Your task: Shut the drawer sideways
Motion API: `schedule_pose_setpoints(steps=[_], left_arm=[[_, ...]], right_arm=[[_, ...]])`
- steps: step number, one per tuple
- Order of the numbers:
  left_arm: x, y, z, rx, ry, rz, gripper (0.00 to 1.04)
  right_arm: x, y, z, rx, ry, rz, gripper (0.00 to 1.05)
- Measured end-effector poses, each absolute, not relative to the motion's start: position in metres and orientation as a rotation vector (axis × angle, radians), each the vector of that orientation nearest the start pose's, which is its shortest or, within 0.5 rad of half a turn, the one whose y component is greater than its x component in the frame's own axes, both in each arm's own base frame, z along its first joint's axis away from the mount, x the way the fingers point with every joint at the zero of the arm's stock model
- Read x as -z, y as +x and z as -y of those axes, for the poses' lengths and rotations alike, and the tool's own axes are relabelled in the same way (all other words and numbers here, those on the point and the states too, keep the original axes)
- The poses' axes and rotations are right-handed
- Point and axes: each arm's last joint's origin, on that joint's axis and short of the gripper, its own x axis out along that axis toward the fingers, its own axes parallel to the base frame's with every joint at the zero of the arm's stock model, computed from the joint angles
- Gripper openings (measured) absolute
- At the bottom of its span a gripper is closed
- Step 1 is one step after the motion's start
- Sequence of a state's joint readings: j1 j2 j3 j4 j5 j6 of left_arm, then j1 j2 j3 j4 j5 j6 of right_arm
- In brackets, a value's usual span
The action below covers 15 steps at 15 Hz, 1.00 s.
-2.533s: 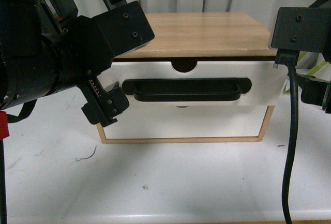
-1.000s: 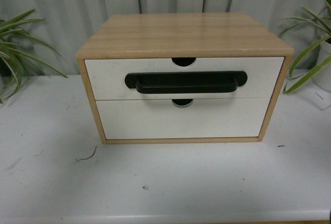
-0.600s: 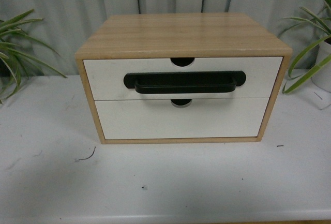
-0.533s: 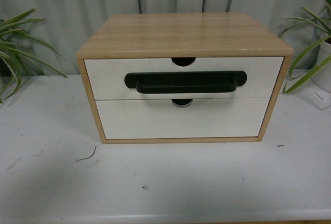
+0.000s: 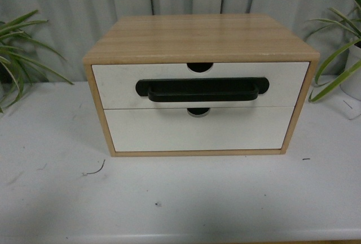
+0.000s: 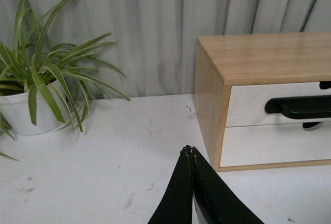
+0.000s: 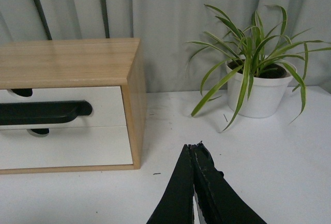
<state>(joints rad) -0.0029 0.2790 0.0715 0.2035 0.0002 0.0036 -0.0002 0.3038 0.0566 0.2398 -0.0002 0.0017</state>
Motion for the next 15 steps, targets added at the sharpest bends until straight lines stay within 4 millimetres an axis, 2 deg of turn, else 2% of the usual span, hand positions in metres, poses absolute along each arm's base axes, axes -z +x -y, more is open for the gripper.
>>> schedule_pose_setpoints(steps=[5, 6, 7, 9, 10, 15], left_arm=[[-0.176, 0.109, 0.0, 0.003, 0.004, 0.001, 0.02], [-0.171, 0.108, 0.0, 0.003, 0.004, 0.02, 0.02], [-0.164, 0.103, 0.0, 0.001, 0.004, -0.039, 0.02], [-0.169, 0.097, 0.0, -0.002, 0.003, 0.01, 0.02], [-0.166, 0.097, 0.0, 0.002, 0.003, -0.004, 0.02], [-0.167, 0.097, 0.0, 0.003, 0.003, 0.001, 0.02]], right_arm=[[-0.17, 0.11, 0.0, 0.0, 0.001, 0.003, 0.02], [-0.17, 0.109, 0.0, 0.0, 0.0, 0.014, 0.02], [-0.171, 0.108, 0.0, 0.0, 0.0, 0.015, 0.02], [-0.166, 0.098, 0.0, 0.0, -0.002, -0.016, 0.02], [-0.17, 0.097, 0.0, 0.001, -0.001, 0.025, 0.02], [-0.167, 0.097, 0.0, 0.0, -0.001, 0.006, 0.02]])
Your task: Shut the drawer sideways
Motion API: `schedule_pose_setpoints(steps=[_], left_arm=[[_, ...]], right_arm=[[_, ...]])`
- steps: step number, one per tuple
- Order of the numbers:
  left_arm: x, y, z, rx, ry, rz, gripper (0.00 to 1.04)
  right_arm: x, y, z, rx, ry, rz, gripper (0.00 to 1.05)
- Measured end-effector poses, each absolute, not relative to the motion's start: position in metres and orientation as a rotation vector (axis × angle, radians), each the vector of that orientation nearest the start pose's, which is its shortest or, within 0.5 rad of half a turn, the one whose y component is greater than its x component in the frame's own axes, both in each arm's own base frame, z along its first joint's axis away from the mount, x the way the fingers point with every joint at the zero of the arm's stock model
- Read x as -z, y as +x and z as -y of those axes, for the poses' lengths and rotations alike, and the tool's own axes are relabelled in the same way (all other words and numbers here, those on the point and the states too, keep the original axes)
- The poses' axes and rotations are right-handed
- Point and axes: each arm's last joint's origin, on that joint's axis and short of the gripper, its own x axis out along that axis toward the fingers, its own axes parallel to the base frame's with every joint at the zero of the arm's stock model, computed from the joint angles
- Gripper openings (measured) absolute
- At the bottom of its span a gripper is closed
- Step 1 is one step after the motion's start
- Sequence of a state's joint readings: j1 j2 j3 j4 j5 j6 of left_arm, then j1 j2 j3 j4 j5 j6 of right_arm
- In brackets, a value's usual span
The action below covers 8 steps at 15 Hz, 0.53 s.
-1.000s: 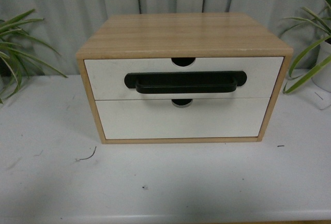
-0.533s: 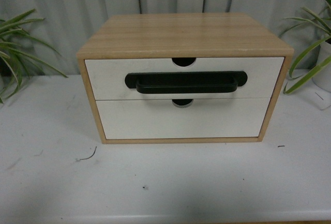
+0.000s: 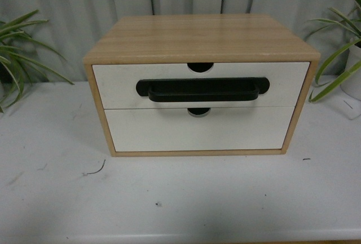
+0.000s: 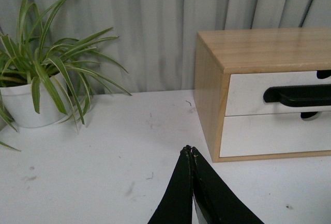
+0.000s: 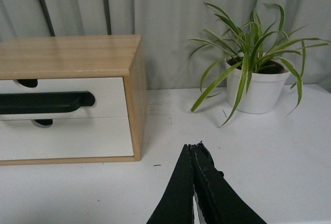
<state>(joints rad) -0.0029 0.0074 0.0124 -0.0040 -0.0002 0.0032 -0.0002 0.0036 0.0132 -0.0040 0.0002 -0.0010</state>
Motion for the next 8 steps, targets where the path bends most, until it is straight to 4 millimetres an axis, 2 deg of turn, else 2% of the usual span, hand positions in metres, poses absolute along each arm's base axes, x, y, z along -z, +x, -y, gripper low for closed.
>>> schedule_pose_setpoints(steps=[2, 3, 8], left_arm=[[-0.1668, 0.0974, 0.0003, 0.002, 0.003, 0.001, 0.02], [-0.1668, 0.0974, 0.0003, 0.003, 0.002, 0.001, 0.12], [-0.1666, 0.0974, 0.0003, 0.003, 0.002, 0.001, 0.75]], right_arm=[[-0.1672, 0.0971, 0.0, 0.0, -0.001, 0.006, 0.02], [-0.1674, 0.0971, 0.0, 0.0, -0.001, 0.006, 0.1], [-0.1672, 0.0971, 0.0, 0.0, -0.001, 0.006, 0.74]])
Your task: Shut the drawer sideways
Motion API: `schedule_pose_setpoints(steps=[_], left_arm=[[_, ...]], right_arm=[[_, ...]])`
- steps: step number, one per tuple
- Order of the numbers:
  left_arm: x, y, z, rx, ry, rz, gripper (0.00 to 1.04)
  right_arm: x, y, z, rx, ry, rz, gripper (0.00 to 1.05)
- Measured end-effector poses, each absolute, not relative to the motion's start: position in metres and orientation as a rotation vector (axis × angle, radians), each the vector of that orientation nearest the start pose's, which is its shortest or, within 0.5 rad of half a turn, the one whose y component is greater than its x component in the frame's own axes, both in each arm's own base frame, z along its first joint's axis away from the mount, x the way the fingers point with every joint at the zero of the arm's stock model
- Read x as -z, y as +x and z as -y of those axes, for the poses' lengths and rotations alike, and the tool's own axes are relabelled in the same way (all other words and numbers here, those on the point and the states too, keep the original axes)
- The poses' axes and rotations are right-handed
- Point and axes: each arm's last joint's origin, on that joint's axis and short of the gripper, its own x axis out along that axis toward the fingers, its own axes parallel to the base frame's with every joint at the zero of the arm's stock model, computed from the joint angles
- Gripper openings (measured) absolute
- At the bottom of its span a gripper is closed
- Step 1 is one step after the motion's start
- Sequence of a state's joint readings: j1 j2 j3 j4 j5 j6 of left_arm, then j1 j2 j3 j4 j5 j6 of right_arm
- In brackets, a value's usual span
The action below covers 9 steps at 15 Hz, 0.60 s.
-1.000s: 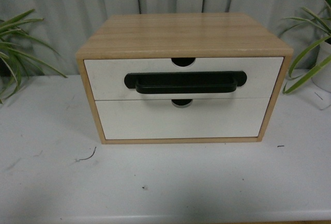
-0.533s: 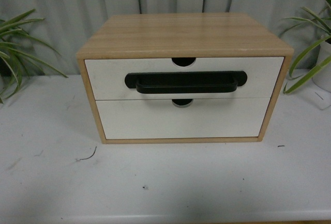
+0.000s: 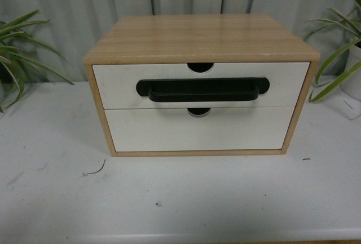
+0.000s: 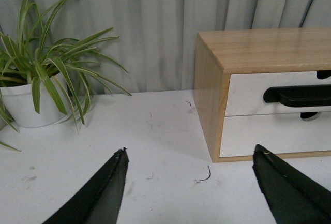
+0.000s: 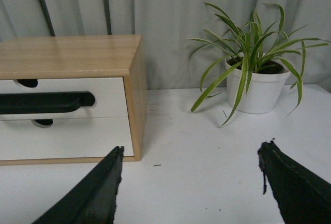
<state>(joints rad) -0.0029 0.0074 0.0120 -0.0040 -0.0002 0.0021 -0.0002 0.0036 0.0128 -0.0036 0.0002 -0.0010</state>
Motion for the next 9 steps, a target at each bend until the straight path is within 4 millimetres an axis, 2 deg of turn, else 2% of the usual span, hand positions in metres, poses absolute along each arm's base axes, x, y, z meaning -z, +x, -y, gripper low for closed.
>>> schedule_pose_setpoints(steps=[2, 9], left_arm=[[-0.1668, 0.0974, 0.0003, 0.003, 0.002, 0.001, 0.98], [-0.1668, 0.0974, 0.0003, 0.003, 0.002, 0.001, 0.98]], right_arm=[[-0.1674, 0.0971, 0.0, 0.0, -0.001, 0.006, 0.98], [-0.1674, 0.0971, 0.0, 0.0, -0.001, 0.006, 0.98]])
